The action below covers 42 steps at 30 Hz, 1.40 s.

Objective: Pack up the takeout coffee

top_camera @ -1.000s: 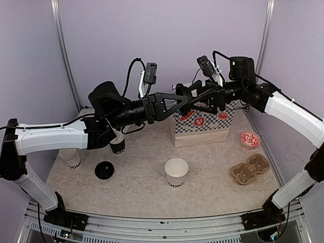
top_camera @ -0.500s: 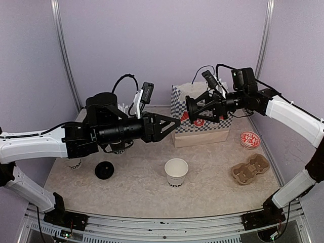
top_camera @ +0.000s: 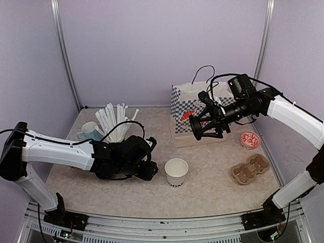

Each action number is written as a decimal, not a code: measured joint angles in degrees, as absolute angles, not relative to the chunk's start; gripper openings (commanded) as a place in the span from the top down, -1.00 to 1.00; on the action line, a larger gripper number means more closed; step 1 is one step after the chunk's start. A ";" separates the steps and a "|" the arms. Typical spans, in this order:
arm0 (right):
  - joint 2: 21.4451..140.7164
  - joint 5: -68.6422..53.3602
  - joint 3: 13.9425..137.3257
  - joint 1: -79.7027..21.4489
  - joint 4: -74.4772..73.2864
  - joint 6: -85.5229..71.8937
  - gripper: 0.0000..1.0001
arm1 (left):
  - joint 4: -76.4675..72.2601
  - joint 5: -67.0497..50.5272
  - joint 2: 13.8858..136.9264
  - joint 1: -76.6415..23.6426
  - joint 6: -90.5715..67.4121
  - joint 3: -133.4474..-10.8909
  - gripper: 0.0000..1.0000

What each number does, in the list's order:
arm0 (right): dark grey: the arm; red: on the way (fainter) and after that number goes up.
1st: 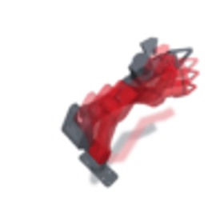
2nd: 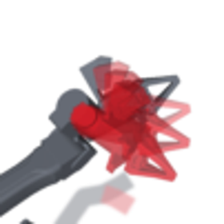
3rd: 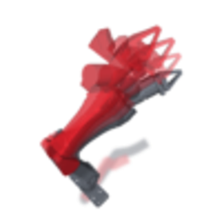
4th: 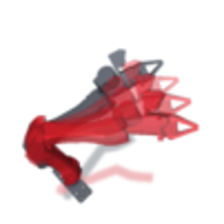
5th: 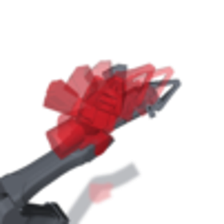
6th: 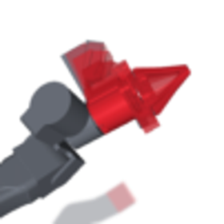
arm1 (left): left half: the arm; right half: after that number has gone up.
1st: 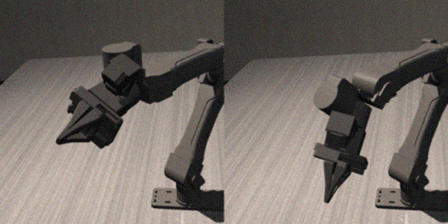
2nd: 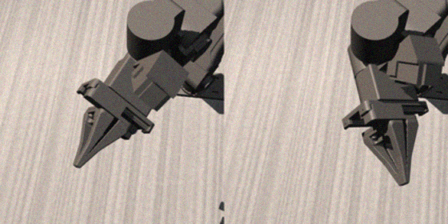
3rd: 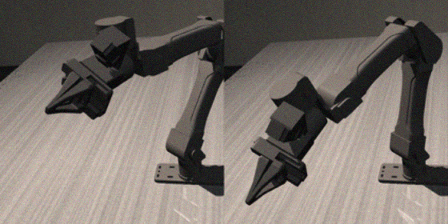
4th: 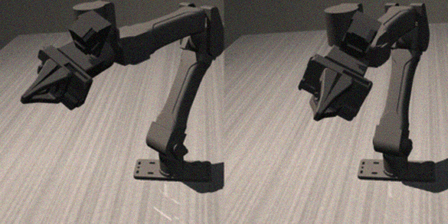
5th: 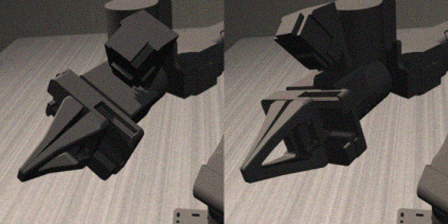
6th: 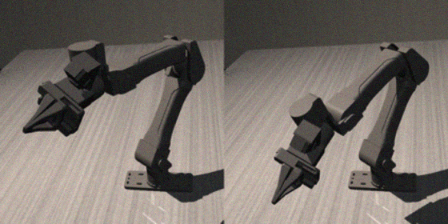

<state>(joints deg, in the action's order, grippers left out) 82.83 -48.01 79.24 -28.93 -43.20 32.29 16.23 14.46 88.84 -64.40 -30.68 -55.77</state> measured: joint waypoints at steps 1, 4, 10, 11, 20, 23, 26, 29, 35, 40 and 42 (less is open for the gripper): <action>82.83 -47.05 79.24 -29.28 -43.79 33.10 -0.55 | 16.27 14.63 90.19 -64.23 -30.85 -55.79 -0.01; 82.83 -44.36 79.24 -30.65 -44.99 35.03 -0.55 | 15.94 14.81 93.62 -63.48 -31.11 -55.88 0.00; 83.88 -39.35 80.12 -34.11 -47.79 37.95 -0.55 | 12.43 13.23 97.14 -59.94 -30.55 -56.07 0.02; 84.12 -38.63 80.25 -34.46 -48.10 38.26 -0.55 | 11.68 12.82 97.56 -59.35 -30.20 -56.36 0.02; 85.86 -33.61 80.64 -37.60 -50.98 40.97 -0.55 | 6.55 7.44 103.68 -60.75 -28.84 -60.73 0.04; 86.35 -33.10 80.64 -38.04 -51.90 41.74 -0.55 | 5.37 5.74 105.54 -62.17 -28.80 -61.63 0.04; 86.96 -32.36 80.64 -38.81 -53.30 42.61 -0.55 | 4.73 4.40 106.54 -63.13 -28.73 -62.28 0.03; 87.59 -30.92 80.64 -40.14 -54.52 43.31 -0.55 | 4.36 3.86 106.69 -63.55 -28.67 -62.39 0.02; 88.23 -27.35 80.01 -43.31 -56.21 44.40 -0.55 | 5.72 7.77 106.26 -63.13 -30.06 -61.84 -0.17; 89.47 -25.52 79.85 -44.75 -57.01 44.82 -0.57 | 7.51 13.87 101.06 -63.22 -31.05 -58.00 -0.56; 90.02 -24.80 79.85 -45.30 -57.17 44.97 -0.57 | 8.51 17.02 98.70 -63.77 -31.57 -57.34 -0.63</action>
